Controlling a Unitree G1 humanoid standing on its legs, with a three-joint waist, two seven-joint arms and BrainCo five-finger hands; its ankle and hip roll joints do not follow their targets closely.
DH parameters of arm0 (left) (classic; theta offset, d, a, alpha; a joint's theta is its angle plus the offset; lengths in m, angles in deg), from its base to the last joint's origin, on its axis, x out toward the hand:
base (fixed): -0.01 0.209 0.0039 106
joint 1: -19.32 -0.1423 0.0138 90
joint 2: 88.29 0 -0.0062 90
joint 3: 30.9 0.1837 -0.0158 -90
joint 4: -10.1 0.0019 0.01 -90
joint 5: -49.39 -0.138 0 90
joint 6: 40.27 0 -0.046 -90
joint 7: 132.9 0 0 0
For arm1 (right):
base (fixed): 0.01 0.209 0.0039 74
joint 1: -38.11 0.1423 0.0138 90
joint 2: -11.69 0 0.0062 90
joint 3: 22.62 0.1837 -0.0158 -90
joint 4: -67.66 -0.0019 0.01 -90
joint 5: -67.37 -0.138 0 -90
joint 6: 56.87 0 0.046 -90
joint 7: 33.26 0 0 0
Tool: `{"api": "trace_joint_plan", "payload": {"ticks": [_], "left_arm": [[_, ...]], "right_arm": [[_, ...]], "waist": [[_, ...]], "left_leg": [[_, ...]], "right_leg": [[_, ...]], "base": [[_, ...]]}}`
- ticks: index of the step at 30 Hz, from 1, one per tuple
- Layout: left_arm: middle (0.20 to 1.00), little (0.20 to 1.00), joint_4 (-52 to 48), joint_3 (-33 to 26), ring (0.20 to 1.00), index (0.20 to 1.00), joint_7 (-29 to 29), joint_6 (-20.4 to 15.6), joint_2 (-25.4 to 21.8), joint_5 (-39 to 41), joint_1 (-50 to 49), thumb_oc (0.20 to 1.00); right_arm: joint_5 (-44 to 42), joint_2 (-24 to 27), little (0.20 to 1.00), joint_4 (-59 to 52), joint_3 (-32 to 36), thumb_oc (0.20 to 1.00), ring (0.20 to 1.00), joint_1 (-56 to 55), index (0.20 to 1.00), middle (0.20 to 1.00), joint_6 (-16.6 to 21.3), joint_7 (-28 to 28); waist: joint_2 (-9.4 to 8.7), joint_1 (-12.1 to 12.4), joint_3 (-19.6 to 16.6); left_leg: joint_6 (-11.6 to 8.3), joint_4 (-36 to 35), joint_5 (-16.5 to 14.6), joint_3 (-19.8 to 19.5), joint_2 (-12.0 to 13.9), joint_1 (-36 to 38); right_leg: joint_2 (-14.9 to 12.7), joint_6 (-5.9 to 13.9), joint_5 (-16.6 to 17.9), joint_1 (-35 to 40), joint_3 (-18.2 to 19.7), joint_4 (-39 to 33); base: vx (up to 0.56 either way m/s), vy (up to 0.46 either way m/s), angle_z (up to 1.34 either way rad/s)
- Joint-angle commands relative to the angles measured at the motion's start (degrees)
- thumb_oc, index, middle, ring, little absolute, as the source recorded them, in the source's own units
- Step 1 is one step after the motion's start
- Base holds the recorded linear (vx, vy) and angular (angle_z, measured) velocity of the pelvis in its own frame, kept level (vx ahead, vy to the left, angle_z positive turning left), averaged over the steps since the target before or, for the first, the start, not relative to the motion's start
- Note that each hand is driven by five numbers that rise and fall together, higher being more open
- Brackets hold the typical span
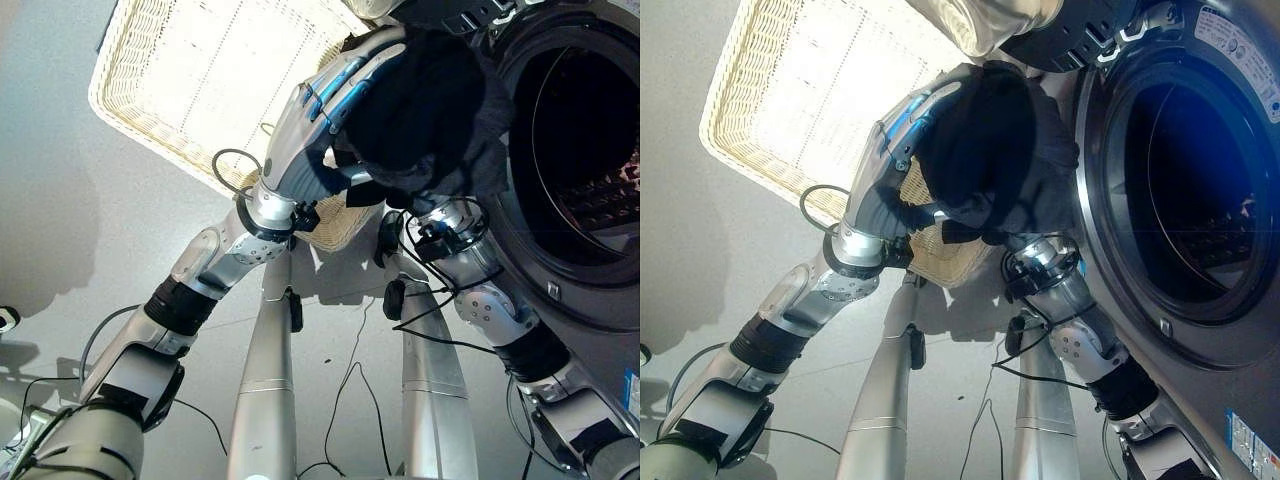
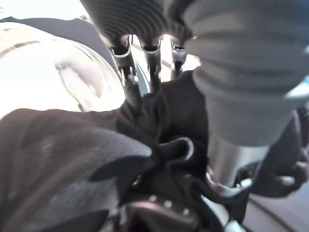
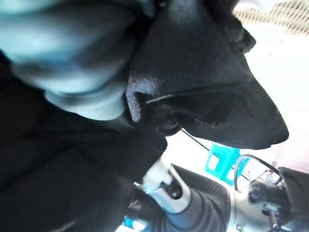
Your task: Put the clothes into the washing machine.
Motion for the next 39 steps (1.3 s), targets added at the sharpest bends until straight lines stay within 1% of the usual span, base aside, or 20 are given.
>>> {"api": "trace_joint_plan", "payload": {"ticks": [1, 8, 13, 14, 16, 19, 20, 21, 22, 23, 24, 25, 27, 30, 34, 35, 36, 37, 39], "left_arm": [[1.000, 1.000, -4.71, 1.15, 1.000, 1.000, -1.07, 1.23, 0.66, 0.26, -1.15, 1.000], [1.000, 1.000, -4.22, 0.13, 1.000, 1.000, -1.40, 3.88, -0.38, 0.52, -2.09, 1.000], [1.000, 1.000, -3.53, -0.76, 1.000, 1.000, -0.44, 6.30, -1.13, 1.71, -2.93, 1.000], [1.000, 1.000, -3.34, -0.92, 1.000, 1.000, -0.23, 6.74, -1.10, 1.92, -3.13, 1.000], [1.000, 1.000, -2.35, -1.67, 1.000, 1.000, 1.67, 7.75, -0.81, 4.86, -4.20, 1.000], [1.000, 1.000, -0.97, -2.37, 1.000, 1.000, 3.54, 7.88, -0.62, 7.62, -4.71, 1.000], [1.000, 1.000, 0.24, -3.42, 1.000, 1.000, 6.06, 6.71, 0.03, 11.56, -5.59, 1.000], [1.000, 1.000, 1.07, -4.15, 1.000, 1.000, 7.85, 5.53, 0.58, 13.49, -6.27, 1.000], [1.000, 1.000, 1.67, -4.60, 1.000, 1.000, 9.16, 4.76, 1.00, 14.14, -6.67, 1.000], [1.000, 1.000, 1.67, -4.60, 1.000, 1.000, 9.16, 4.76, 1.00, 14.14, -6.67, 1.000], [1.000, 1.000, 2.81, -5.42, 1.000, 1.000, 12.51, 2.96, 2.07, 15.03, -7.47, 1.000], [1.000, 1.000, 2.95, -5.48, 1.000, 1.000, 12.68, 2.75, 2.15, 15.02, -7.50, 1.000], [1.000, 1.000, 4.11, -6.63, 1.000, 1.000, 15.13, 1.81, 3.47, 15.91, -7.87, 1.000], [1.000, 1.000, 5.81, -7.33, 1.000, 1.000, 17.03, 2.14, 4.25, 16.65, -7.98, 1.000], [1.000, 1.000, 9.61, -7.79, 1.000, 1.000, 19.23, 2.46, 4.48, 17.92, -7.30, 1.000], [1.000, 1.000, 11.45, -7.85, 1.000, 1.000, 19.91, 3.35, 4.56, 17.80, -7.00, 1.000], [1.000, 1.000, 12.30, -7.68, 1.000, 1.000, 20.32, 3.10, 4.49, 17.84, -6.81, 1.000], [1.000, 1.000, 15.84, -7.14, 1.000, 1.000, 21.26, 2.76, 4.22, 18.84, -5.92, 1.000], [1.000, 1.000, 19.63, -6.39, 1.000, 1.000, 22.04, 3.03, 3.95, 19.67, -4.52, 1.000]], "right_arm": [[-1.43, -1.73, 0.200, -7.10, 3.42, 0.200, 0.200, 0.66, 0.200, 0.200, 6.30, 1.04], [-1.38, -1.76, 0.200, -7.52, 5.67, 0.200, 0.200, -0.12, 0.200, 0.200, 9.45, -0.33], [-1.73, -2.07, 0.200, -7.42, 7.72, 0.200, 0.200, -1.20, 0.200, 0.200, 13.10, -1.30], [-2.10, -2.28, 0.200, -7.41, 8.01, 0.200, 0.200, -1.38, 0.200, 0.200, 13.21, -1.24], [-4.61, -2.88, 0.200, -7.26, 8.82, 0.200, 0.200, -2.14, 0.200, 0.200, 12.72, -0.09], [-6.11, -3.40, 0.200, -6.77, 9.11, 0.200, 0.200, -2.35, 0.200, 0.200, 11.87, 0.37], [-7.01, -3.88, 0.200, -6.02, 9.40, 0.200, 0.200, -2.50, 0.200, 0.200, 11.35, 0.46], [-6.79, -4.22, 0.200, -5.39, 9.44, 0.200, 0.200, -2.53, 0.200, 0.200, 11.40, 0.24], [-7.03, -4.56, 0.200, -4.95, 9.44, 0.200, 0.200, -2.54, 0.200, 0.200, 11.48, 0.20], [-7.03, -4.56, 0.200, -4.95, 9.44, 0.200, 0.200, -2.54, 0.200, 0.200, 11.48, 0.20], [-7.51, -5.46, 0.200, -3.76, 9.52, 0.200, 0.200, -2.44, 0.200, 0.200, 11.78, 0.21], [-7.59, -5.51, 0.200, -3.64, 9.52, 0.200, 0.200, -2.39, 0.200, 0.200, 11.79, 0.24], [-7.31, -6.40, 0.200, -2.27, 9.84, 0.200, 0.200, -1.86, 0.200, 0.200, 11.70, -0.46], [-6.79, -6.70, 0.200, -0.11, 10.06, 0.200, 0.200, -1.55, 0.200, 0.200, 11.12, -1.93], [-8.28, -6.59, 0.200, 4.12, 10.64, 0.200, 0.200, -1.22, 0.200, 0.200, 9.45, -4.23], [-10.55, -6.41, 0.200, 6.21, 11.01, 0.200, 0.200, -1.14, 0.200, 0.200, 8.37, -4.62], [-11.07, -6.24, 0.200, 7.09, 11.15, 0.200, 0.200, -1.02, 0.200, 0.200, 8.26, -4.43], [-13.58, -5.42, 0.200, 10.90, 11.56, 0.200, 0.200, -0.77, 0.200, 0.200, 7.93, -4.91], [-15.65, -4.68, 0.200, 15.37, 11.93, 0.200, 0.200, -0.07, 0.200, 0.200, 7.88, -5.47]], "waist": [[-0.02, -0.52, -1.29], [0.18, -0.52, -1.29], [0.32, -0.59, -1.29], [0.32, -0.61, -1.29], [0.29, -0.70, -1.29], [0.26, -0.70, -1.29], [0.28, -0.59, -1.29], [0.35, -0.45, -1.29], [0.38, -0.36, -1.29], [0.38, -0.36, -1.29], [0.43, -0.18, -1.29], [0.43, -0.18, -1.29], [0.41, -0.05, -1.29], [0.37, -0.16, -1.29], [0.24, -0.29, -1.29], [0.17, -0.44, -1.29], [0.18, -0.44, -1.29], [0.12, -0.61, -1.29], [0.10, -0.81, -1.29]], "left_leg": [[-1.29, 7.81, -8.49, 1.68, -2.18, -0.73], [-1.42, 7.91, -8.49, 1.81, -2.03, -0.80], [-1.41, 8.03, -8.51, 1.89, -1.88, -0.98], [-1.41, 8.03, -8.52, 1.89, -1.85, -0.98], [-1.44, 8.04, -8.47, 1.95, -1.76, -1.08], [-1.44, 7.93, -8.40, 1.97, -1.70, -0.96], [-1.41, 7.84, -8.36, 2.01, -1.67, -0.90], [-1.43, 7.76, -8.30, 1.97, -1.63, -0.86], [-1.46, 7.74, -8.27, 1.89, -1.63, -0.88], [-1.46, 7.74, -8.27, 1.89, -1.63, -0.88], [-1.50, 7.84, -8.22, 1.68, -1.66, -0.99], [-1.51, 7.83, -8.22, 1.66, -1.67, -0.98], [-1.56, 7.75, -8.10, 1.46, -1.86, -0.91], [-1.71, 7.80, -8.02, 1.54, -1.79, -0.85], [-1.78, 7.72, -7.93, 1.84, -1.69, -0.58], [-1.86, 7.85, -7.96, 1.88, -1.64, -0.47], [-1.89, 7.84, -7.95, 1.94, -1.61, -0.42], [-1.98, 7.76, -7.85, 2.11, -1.50, -0.17], [-2.18, 7.81, -7.82, 2.37, -1.26, -0.10]], "right_leg": [[1.61, 7.54, 12.55, 4.29, -2.65, -15.95], [1.32, 7.70, 12.60, 4.27, -2.72, -15.91], [1.24, 7.77, 12.70, 4.02, -2.59, -15.71], [1.24, 7.78, 12.70, 4.01, -2.57, -15.68], [1.31, 7.75, 12.80, 3.89, -2.42, -15.67], [1.35, 7.73, 12.82, 3.95, -2.37, -15.70], [1.33, 7.67, 12.84, 3.97, -2.41, -15.77], [1.28, 7.64, 12.78, 4.02, -2.45, -15.77], [1.23, 7.62, 12.75, 4.05, -2.46, -15.80], [1.23, 7.62, 12.75, 4.05, -2.46, -15.80], [1.15, 7.57, 12.76, 4.04, -2.53, -15.73], [1.15, 7.57, 12.76, 4.05, -2.54, -15.74], [1.21, 7.48, 12.84, 4.27, -2.60, -15.95], [1.35, 7.41, 12.93, 4.28, -2.46, -15.95], [1.61, 7.27, 12.84, 4.45, -2.33, -15.86], [1.75, 7.21, 12.80, 4.57, -2.24, -15.78], [1.78, 7.20, 12.79, 4.62, -2.21, -15.77], [1.97, 7.12, 12.83, 4.88, -2.09, -15.89], [2.12, 7.09, 12.80, 4.98, -1.97, -15.94]], "base": [[0.00, 0.000, 0.00], [0.00, 0.000, 0.00], [0.00, 0.000, 0.00], [0.00, 0.000, 0.00], [0.00, 0.000, 0.00], [0.00, 0.000, 0.00], [0.00, 0.000, 0.00], [0.00, 0.000, 0.00], [0.00, 0.000, 0.00], [0.00, 0.000, 0.00], [0.00, 0.000, 0.00], [0.00, 0.000, 0.00], [0.00, 0.000, 0.00], [0.00, 0.000, 0.00], [0.00, 0.000, 0.00], [0.00, 0.000, 0.00], [-0.01, 0.037, -0.01], [-0.01, 0.034, -0.02], [-0.01, 0.039, -0.03]]}}
